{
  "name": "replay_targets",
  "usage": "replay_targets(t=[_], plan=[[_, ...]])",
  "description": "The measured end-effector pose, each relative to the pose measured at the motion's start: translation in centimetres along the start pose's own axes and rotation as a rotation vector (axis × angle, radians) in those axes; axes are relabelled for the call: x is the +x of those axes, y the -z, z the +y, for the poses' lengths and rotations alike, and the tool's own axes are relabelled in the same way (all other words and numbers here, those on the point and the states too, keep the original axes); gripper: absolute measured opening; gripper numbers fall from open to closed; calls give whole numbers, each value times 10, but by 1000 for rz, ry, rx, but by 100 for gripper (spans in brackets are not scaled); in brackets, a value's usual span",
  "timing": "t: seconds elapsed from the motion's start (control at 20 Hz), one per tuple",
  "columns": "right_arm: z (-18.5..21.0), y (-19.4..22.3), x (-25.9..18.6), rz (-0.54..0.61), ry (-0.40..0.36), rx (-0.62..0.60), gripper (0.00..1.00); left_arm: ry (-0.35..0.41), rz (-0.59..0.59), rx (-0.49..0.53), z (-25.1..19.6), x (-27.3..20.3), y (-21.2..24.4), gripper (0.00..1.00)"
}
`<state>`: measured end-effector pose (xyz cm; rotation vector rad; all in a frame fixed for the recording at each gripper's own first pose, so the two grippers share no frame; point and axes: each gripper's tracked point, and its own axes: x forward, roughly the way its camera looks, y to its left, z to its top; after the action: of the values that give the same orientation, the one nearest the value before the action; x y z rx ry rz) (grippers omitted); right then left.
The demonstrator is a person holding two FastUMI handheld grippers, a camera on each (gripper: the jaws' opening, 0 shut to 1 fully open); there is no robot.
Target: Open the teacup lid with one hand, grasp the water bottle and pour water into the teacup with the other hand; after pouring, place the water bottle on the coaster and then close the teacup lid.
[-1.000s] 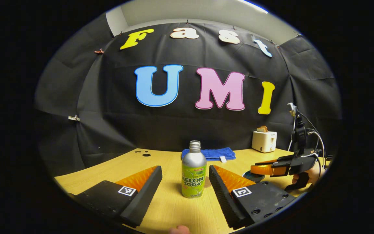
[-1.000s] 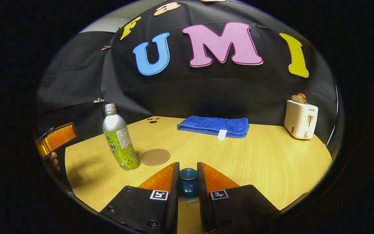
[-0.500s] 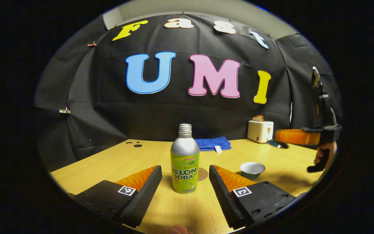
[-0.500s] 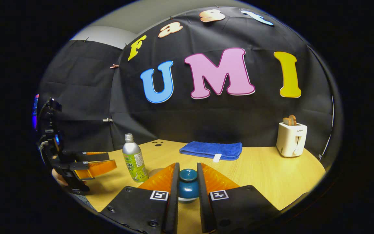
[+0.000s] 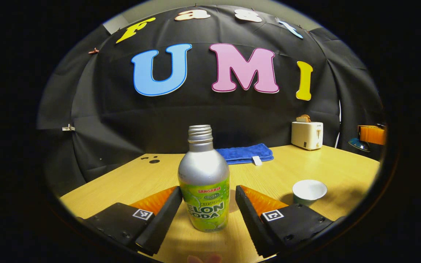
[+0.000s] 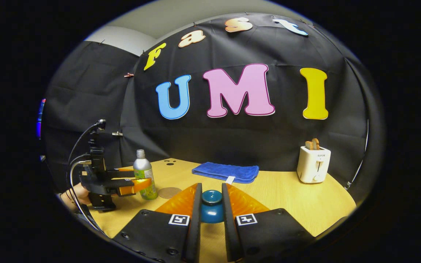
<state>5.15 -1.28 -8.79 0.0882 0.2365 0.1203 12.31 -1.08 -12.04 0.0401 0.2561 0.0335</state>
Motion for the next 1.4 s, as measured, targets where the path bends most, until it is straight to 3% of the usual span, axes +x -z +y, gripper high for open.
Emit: replay_targets(t=[0.15, 0.2, 0.25, 0.35, 0.5, 0.75, 1.0, 1.4], plan=[[-12, -7, -4, -18, 17, 15, 31, 0, -2, -3, -3, 6, 2, 84], [-16, -9, -6, -20, 23, 18, 27, 11, 5, 11, -8, 2, 1, 83], [-21, -9, -7, -23, 32, 19, 31, 21, 7, 34, -12, 0, -2, 82], [-29, -9, -9, -20, 47, 23, 31, 24, -6, 118, -16, -7, -7, 81], [-38, -8, -11, -16, 61, 40, 31, 6, -40, 332, -24, -18, -26, 81], [-57, -15, -19, -30, 100, 34, 31, -58, -76, 829, -37, -22, -42, 78], [-68, -22, -27, -48, 125, 28, 31, -77, -74, 1185, -44, -17, -40, 80], [-73, -22, -29, -47, 138, 26, 31, -91, -81, 1571, -68, -10, -34, 80]])
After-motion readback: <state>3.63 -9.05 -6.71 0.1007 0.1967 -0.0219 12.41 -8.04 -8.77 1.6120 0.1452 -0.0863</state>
